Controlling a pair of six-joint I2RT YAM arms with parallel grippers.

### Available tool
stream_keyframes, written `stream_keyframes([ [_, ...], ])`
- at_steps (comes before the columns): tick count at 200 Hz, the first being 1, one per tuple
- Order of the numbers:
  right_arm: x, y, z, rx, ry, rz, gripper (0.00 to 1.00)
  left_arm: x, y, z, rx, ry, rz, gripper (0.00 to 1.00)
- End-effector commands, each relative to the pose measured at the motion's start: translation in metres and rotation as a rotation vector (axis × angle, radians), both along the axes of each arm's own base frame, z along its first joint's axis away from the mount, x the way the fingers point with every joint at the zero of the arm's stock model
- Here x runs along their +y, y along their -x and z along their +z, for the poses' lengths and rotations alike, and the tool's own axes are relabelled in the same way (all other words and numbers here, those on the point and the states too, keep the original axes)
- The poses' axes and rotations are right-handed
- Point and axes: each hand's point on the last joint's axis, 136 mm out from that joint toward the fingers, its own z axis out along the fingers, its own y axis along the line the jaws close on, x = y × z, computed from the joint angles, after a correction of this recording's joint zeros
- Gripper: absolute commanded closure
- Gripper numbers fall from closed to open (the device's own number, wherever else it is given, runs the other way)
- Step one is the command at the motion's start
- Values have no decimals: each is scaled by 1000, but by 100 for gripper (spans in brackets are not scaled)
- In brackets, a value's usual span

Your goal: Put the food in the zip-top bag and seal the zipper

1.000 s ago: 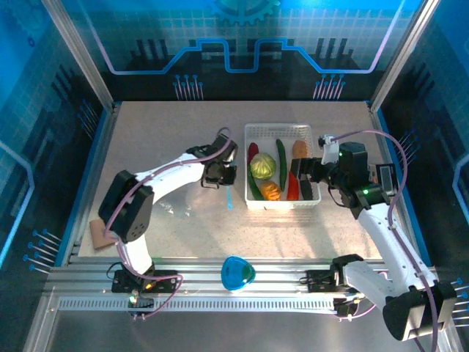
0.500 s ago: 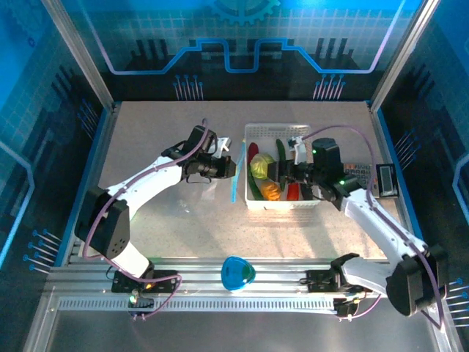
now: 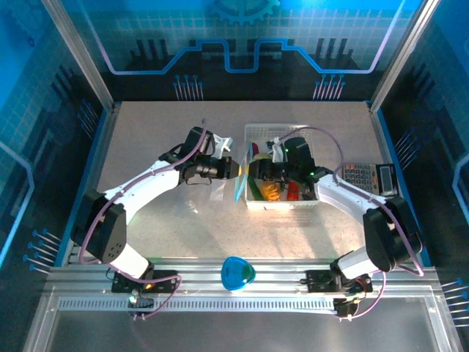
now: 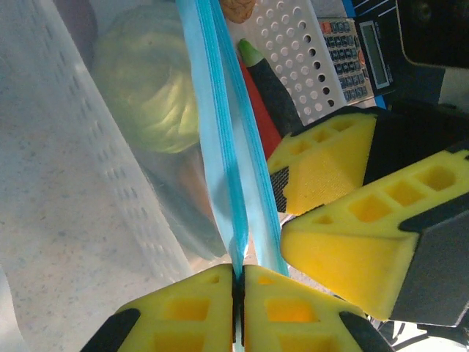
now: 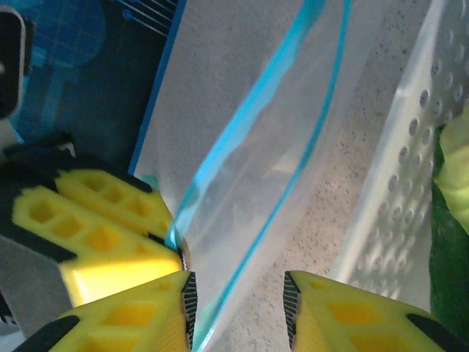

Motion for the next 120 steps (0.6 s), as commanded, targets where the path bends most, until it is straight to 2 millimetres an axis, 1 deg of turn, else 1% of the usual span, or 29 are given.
stream_keyframes([
  [1,15,-7,20,-33,-76,20,60,-3,4,10,-7,43,-17,90],
  [21,18,-6,18,-29,-63,26,61,-3,2,9,-4,47,-16,89],
  [34,18,-7,14,-18,-50,26,63,-3,1,10,-9,52,-15,89],
  [69,20,-8,2,21,-20,21,74,-1,0,18,-23,70,-6,89],
  [96,20,-5,-8,43,32,23,80,5,-2,24,-37,82,11,90],
  [108,18,-5,-10,44,48,20,86,8,-2,27,-46,85,19,90],
  [120,16,-5,-8,32,71,14,93,13,-3,29,-51,75,37,90],
])
